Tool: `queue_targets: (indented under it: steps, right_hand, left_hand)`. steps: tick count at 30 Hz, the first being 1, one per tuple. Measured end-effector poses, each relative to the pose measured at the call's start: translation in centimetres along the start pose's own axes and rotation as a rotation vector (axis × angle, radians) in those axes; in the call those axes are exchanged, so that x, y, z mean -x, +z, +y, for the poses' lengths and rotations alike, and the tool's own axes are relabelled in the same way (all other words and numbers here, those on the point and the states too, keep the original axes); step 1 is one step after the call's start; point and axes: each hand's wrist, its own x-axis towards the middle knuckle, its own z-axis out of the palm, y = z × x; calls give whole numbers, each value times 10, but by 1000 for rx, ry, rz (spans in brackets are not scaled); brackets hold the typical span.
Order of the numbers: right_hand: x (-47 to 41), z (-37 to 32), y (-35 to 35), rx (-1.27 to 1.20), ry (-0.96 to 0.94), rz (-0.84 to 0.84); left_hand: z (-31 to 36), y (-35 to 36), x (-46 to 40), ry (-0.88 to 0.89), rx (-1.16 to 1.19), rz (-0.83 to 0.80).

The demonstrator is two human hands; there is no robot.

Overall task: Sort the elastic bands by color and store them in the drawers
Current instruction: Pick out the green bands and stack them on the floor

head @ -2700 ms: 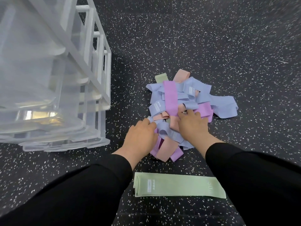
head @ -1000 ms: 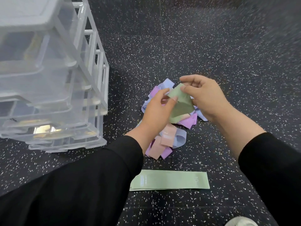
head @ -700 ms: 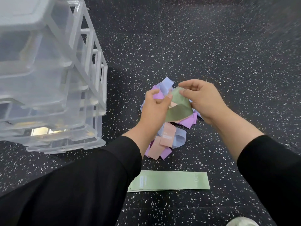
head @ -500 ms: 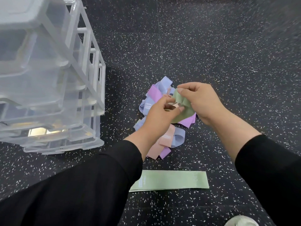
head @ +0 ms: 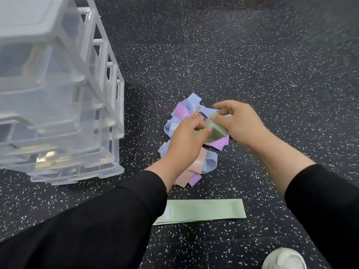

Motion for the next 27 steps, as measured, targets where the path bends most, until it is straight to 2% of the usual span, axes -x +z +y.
queue_targets:
  steps: [4,7,9,14,16,18,19,24,27]
  right_hand:
    - [24,-4,-3,-12,-9,34]
    - [44,-6,-6,-96,-38,-46]
    - [55,-11,-11,-23,-120,-104]
    - [63,-40,-30,166,-236,-65]
    - [68,-55,-37,200,-269,-88]
    - [75,-70,-43,260,-318,-107]
    - [80,-77,-46,305,-328,-114]
    - [105,-107,-61,525,-275,-98]
    - [123,-116,-62,372,-280,-139]
  left_hand:
    - [11,-4,13,-2,112,-31]
    - [19,-7,20,-6,145,-21]
    - [25,-13,24,1,117,-28]
    - [44,-33,34,96,157,16]
    - [47,-39,39,59,201,-86]
    - [49,-44,45,33,113,-208]
    - [49,-46,49,42,57,-215]
    - [59,-50,75,76,-16,-3]
    - [68,-52,93,114,-40,-17]
